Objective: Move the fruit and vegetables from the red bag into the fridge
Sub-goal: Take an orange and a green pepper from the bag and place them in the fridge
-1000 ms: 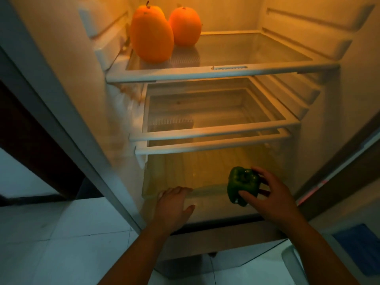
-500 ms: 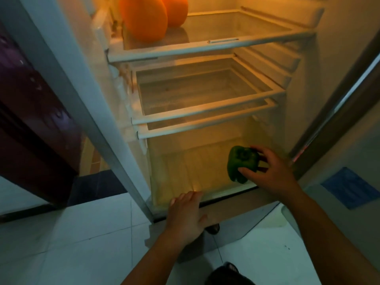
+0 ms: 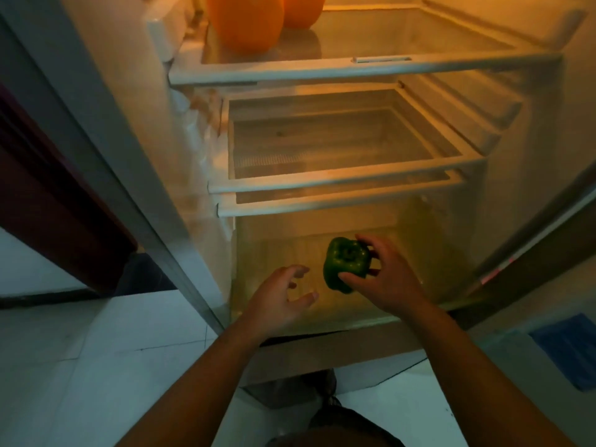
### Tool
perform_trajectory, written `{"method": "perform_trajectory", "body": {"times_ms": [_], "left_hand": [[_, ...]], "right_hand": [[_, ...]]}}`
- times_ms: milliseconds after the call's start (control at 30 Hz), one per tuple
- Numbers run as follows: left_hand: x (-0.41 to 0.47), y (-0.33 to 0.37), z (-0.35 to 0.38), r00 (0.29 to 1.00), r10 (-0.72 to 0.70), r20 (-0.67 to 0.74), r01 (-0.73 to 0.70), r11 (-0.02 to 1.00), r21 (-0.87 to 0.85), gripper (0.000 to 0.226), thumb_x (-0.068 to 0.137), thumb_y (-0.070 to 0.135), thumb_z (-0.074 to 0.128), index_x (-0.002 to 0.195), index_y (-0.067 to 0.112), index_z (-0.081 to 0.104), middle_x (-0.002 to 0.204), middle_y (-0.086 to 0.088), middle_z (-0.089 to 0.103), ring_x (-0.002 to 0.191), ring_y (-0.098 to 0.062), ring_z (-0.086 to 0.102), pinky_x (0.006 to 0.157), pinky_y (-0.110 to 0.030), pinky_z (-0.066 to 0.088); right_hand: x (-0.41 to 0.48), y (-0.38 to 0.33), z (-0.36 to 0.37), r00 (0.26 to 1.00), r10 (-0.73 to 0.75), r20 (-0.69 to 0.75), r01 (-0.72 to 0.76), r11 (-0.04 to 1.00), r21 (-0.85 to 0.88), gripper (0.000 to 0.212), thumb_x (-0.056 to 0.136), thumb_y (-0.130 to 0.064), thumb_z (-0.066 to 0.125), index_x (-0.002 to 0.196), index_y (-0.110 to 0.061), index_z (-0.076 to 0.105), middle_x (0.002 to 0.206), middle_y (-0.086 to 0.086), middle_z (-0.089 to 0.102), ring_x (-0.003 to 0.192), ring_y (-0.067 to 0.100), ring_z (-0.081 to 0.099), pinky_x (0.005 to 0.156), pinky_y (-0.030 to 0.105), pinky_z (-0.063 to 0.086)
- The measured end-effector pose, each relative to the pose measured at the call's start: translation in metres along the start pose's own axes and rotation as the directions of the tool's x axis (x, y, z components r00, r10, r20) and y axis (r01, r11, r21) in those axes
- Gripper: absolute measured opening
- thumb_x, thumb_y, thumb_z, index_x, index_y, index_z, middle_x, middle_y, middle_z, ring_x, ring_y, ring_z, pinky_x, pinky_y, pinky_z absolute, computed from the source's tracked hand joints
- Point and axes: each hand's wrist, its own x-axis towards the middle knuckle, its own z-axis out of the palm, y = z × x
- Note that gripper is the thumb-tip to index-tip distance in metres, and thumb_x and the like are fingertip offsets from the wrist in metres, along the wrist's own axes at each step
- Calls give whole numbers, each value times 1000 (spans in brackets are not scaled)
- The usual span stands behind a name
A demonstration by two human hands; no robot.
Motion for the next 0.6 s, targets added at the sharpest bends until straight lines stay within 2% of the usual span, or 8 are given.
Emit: {"method": "perform_trajectory", "body": {"times_ms": [133,233,333,400,500,600], "left_hand": [[13,-6,5,999,-53,5,53,998,-27,74,78,34,72,140,27,33,139,5,43,109,-4,47,88,-25,44],[23,-9,6,997,-81,-13,80,995,-59,88,73,33,75,144,29,23,140,8,41,106,-2,47,85,-23,45],[31,-14,7,995,-87,-58,81,992,-97,83,72,38,76,141,32,31,137,11,45,95,2,55,75,-18,49],[32,-20,9,987,-127,-103,114,986,-119,78,73,35,75,139,33,34,136,9,45,95,1,54,74,-18,50],[28,-31,10,962,-243,-124,228,966,-123,75,79,30,71,141,32,30,139,3,40,103,-6,50,83,-29,51],[25,-38,10,936,-345,-65,340,937,-81,69,83,33,66,141,28,30,144,-1,36,116,-15,48,93,-30,46]], "right_hand": [[24,18,18,993,0,115,7,998,-55,82,59,-25,86,130,-18,46,125,0,44,114,17,49,94,40,50],[42,26,33,970,21,242,-17,1000,-17,86,55,-27,88,130,-23,45,126,-3,48,114,16,50,92,38,51],[58,32,42,939,18,342,-16,1000,-10,84,55,-31,88,128,-28,47,125,-8,52,115,13,51,90,34,52],[68,38,45,928,14,373,5,999,-48,79,58,-29,87,128,-28,48,125,-9,51,112,10,49,87,30,52],[86,50,53,923,35,384,8,994,-110,75,63,-24,85,129,-25,48,130,-5,48,110,9,46,86,29,52],[96,61,64,935,9,355,35,993,-117,75,64,-21,84,129,-21,47,130,-1,48,112,12,47,90,31,50]]}}
